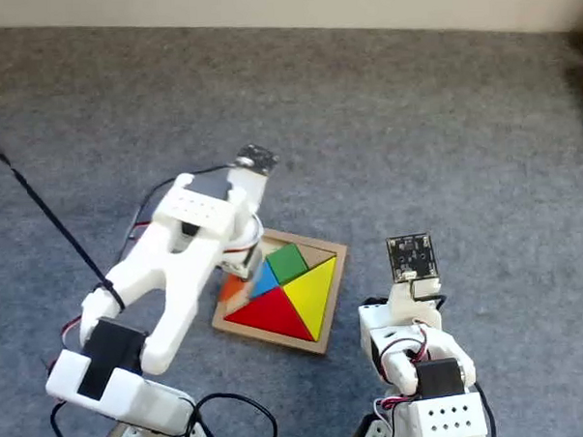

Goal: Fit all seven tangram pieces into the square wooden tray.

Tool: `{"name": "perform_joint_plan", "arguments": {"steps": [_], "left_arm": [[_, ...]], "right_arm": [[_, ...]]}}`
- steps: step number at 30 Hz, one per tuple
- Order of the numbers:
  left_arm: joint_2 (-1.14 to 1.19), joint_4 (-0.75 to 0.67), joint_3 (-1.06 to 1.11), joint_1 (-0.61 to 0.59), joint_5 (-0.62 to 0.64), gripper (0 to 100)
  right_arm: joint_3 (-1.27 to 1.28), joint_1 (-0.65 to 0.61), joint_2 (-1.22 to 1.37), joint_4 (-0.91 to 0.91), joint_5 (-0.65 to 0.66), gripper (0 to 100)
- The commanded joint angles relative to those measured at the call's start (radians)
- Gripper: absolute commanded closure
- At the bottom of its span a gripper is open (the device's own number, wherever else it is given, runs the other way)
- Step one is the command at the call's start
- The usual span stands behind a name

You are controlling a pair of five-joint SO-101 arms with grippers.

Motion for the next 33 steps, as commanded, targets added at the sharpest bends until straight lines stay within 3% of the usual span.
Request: {"name": "perform_joint_plan", "arguments": {"steps": [1,11,19,27,33], "left_arm": [[-0.048,-0.002,-0.045,-0.015,-0.008,84],[-0.050,0.002,-0.051,-0.012,-0.008,84],[-0.042,0.060,-0.194,-0.019,-0.008,84],[-0.042,-0.164,-0.067,-0.093,-0.008,84],[-0.042,-0.141,0.010,-0.030,-0.009,84]], "right_arm": [[0.148,-0.007,-0.010,0.005,-0.005,98.0],[0.148,-0.007,-0.010,0.005,-0.005,98.0],[0.148,-0.007,-0.010,0.005,-0.005,98.0],[0.148,-0.007,-0.010,0.005,-0.005,98.0],[0.148,-0.007,-0.010,0.005,-0.005,98.0]]}}
